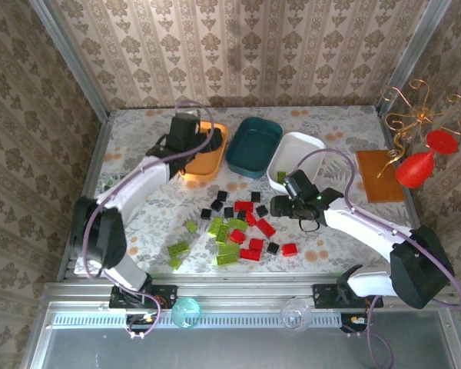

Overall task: Sort the legos into containers by color
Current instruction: Place the lego in the container, then pick up the lego from the bottom-center of the table.

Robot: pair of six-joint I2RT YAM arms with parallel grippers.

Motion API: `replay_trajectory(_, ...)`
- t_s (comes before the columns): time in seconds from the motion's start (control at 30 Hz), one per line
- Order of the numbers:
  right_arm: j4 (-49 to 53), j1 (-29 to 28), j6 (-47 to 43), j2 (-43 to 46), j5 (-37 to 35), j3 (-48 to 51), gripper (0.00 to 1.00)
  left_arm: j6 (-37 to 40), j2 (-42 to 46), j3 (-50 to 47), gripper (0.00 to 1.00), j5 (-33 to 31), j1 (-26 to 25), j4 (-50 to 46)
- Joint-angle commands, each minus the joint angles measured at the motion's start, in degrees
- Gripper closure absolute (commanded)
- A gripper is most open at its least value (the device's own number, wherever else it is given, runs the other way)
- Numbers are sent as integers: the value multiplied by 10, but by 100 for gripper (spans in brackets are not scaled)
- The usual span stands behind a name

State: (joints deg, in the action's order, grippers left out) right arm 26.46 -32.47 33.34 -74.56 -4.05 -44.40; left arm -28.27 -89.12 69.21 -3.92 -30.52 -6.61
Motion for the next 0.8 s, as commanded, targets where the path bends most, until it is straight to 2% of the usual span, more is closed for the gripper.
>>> replay_trajectory(0.0,22,-25,-9,13,38,16,25,-21,41,-94,5,17,-33,44)
replay_trajectory(0.2,31,-91,-44,-13,33,16,24,-44,132,-225,5,20,-60,53)
replay_trajectory(0.33,32,-123,-50,-59,-1,4,24,-61,173,-265,5,23,-60,35)
replay_trajectory(0.5,8,-127,-48,-107,-17,-7,28,-60,200,-281,5,15,-61,0)
replay_trajectory(0.77,-3,-127,-61,-157,-38,-24,42,-59,232,-305,5,-3,-60,-14)
